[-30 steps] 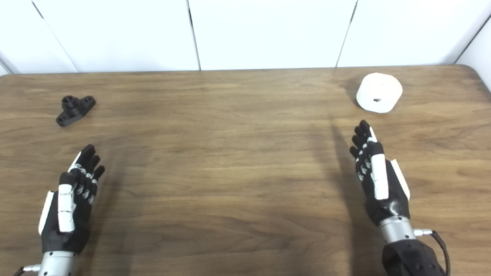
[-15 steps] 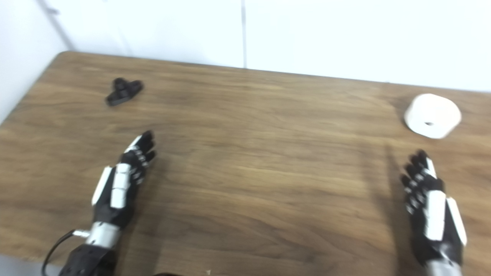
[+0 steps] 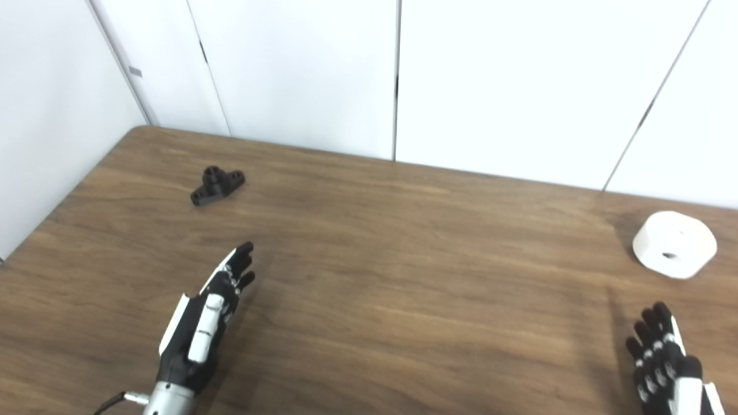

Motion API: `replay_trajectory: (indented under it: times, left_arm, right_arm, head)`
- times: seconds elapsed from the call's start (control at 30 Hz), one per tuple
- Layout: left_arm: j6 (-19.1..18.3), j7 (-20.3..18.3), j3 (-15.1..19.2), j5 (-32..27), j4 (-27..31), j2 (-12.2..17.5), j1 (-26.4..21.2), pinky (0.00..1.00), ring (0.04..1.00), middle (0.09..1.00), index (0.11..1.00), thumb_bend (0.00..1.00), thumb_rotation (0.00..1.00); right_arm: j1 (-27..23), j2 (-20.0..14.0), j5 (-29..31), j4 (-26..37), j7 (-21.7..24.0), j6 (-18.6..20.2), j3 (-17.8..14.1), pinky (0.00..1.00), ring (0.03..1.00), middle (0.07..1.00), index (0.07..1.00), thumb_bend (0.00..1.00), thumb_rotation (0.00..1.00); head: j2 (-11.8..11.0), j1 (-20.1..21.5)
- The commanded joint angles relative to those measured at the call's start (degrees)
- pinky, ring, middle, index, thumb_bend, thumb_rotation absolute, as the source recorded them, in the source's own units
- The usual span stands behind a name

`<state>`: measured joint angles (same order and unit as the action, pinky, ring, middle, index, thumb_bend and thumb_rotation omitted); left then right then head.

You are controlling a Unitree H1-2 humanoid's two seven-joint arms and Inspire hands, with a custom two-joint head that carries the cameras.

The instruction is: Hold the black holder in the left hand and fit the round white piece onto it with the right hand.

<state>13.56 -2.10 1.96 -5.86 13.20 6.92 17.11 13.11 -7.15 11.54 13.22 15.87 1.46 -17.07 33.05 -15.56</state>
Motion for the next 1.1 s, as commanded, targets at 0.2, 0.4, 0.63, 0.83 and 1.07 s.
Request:
replay_trajectory:
  times: [0.2, 0.4, 0.63, 0.83, 1.07]
  left_arm:
    - [2.60, 0.92, -1.54, 0.65, -2.53, -3.59, 0.71, 0.98, 1.000, 0.993, 0.938, 0.50, 0.91]
    - [2.18, 2.43, -1.76, 4.32, -1.90, -3.26, 0.69, 0.96, 0.981, 0.976, 0.931, 0.49, 0.88]
    - [2.05, 3.27, -1.81, 7.18, -1.61, -2.78, 0.87, 1.00, 0.998, 0.979, 0.926, 0.50, 0.80]
    - [1.09, 4.22, -1.77, 8.81, 0.41, -2.79, 1.53, 1.00, 0.995, 0.979, 0.927, 0.54, 0.85]
    - [-10.03, 6.86, 0.71, 17.39, 9.93, -1.95, 0.33, 0.92, 0.951, 0.946, 0.918, 0.56, 0.51]
  right_arm:
    - [4.99, -3.15, -0.42, -0.73, 0.03, -1.18, 0.69, 1.00, 1.000, 1.000, 1.000, 0.71, 1.00]
    - [5.52, -4.29, 0.49, -0.27, -1.19, -1.44, 2.00, 1.00, 1.000, 1.000, 1.000, 0.69, 1.00]
    - [5.98, -4.93, 0.72, 0.09, -2.03, -1.55, 2.66, 1.00, 1.000, 1.000, 1.000, 0.72, 1.00]
    - [6.69, -5.46, 1.40, 0.63, -2.49, -1.28, 2.94, 1.00, 1.000, 1.000, 1.000, 0.71, 1.00]
    - [6.97, -5.53, 1.24, 0.82, -3.25, -1.52, 3.27, 1.00, 1.000, 1.000, 1.000, 0.69, 1.00]
  head:
    - [0.13, 0.38]
    - [0.60, -0.21]
    - [0.73, -0.23]
    - [1.04, -0.41]
    - [1.21, -0.72]
